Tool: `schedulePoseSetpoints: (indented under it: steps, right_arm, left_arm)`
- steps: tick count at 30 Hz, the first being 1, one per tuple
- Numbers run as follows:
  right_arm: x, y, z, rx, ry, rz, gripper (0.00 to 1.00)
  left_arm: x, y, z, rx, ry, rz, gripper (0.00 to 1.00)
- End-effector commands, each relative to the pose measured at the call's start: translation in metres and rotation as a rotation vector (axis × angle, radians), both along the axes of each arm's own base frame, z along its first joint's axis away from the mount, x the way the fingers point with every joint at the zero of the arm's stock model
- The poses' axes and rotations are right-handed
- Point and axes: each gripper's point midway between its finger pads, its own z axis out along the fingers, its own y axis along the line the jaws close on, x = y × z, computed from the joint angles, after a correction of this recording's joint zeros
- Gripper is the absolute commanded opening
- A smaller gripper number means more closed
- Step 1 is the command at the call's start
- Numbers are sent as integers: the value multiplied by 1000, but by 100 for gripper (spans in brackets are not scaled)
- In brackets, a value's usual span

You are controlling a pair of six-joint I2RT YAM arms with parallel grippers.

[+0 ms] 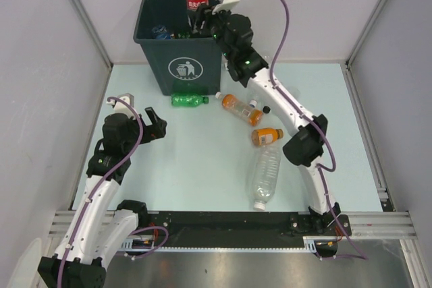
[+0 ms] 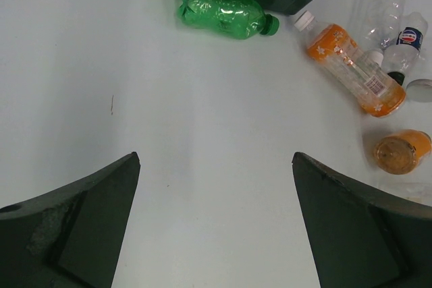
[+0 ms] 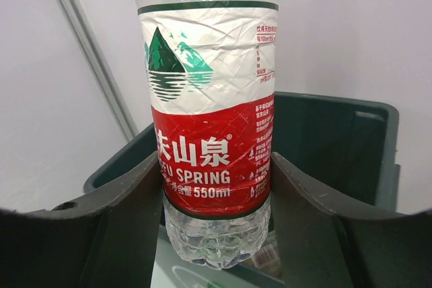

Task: Put the plastic bottles in the bin
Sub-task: Place the plastic bottle in the trash bin.

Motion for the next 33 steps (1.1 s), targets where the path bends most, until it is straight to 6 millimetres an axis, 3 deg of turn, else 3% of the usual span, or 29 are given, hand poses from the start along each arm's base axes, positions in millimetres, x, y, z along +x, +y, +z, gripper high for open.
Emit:
schedulePoseSetpoints:
  steps: [1,2,6,9,12,16,18,19,22,23,25,26,27,28,29,31,32,33]
  right_arm:
    - [17,0,9,50,-105,-117,64]
    - [20,-3,10,77,-116,-152,65]
    - [40,1,-22,56,-91,-201,72]
    - [44,1,-33,41,-70,-213,98]
    - [36,0,-24,39,-74,-199,100]
    - [10,-13,24,87,-129,-178,100]
    - [2,-15,32,91,-131,-175,100]
    - [-7,-22,47,88,-156,-185,100]
    - [-20,-23,50,73,-159,-187,100]
    - [-30,-30,65,80,-177,-193,100]
    - [-36,-34,62,62,-154,-215,100]
    - [-47,-43,76,73,-159,-225,100]
    - [-51,-49,77,68,-145,-243,100]
    - [-50,-50,64,36,-105,-251,100]
    - [-63,-63,78,56,-103,-260,100]
    - [-71,-77,72,61,-41,-282,100]
    - [-70,-80,53,31,2,-296,100]
    - [-84,-102,66,56,5,-333,100]
  left_arm:
    - [0,0,4,-5,-23,-2,100]
    - [0,1,4,-7,-23,0,100]
    - [0,1,3,-7,-23,0,100]
    - [0,0,3,-7,-20,-2,100]
    - [0,0,3,-7,-20,-2,100]
    - [0,1,2,-4,-17,-1,100]
    - [0,1,2,-5,-17,1,100]
    - [0,1,3,-4,-19,1,100]
    - [0,1,3,-5,-20,3,100]
    - [0,1,2,-6,-18,2,100]
    - [0,0,4,-8,-23,-1,100]
    - [0,0,3,-6,-22,-2,100]
    - [0,0,3,-7,-20,-4,100]
    - [0,-1,2,-8,-13,-7,100]
    - [0,-1,2,-8,-12,-9,100]
    - [1,-1,1,-7,-6,-10,100]
    - [1,-2,0,-7,2,-12,100]
    - [1,-3,-1,-8,4,-18,100]
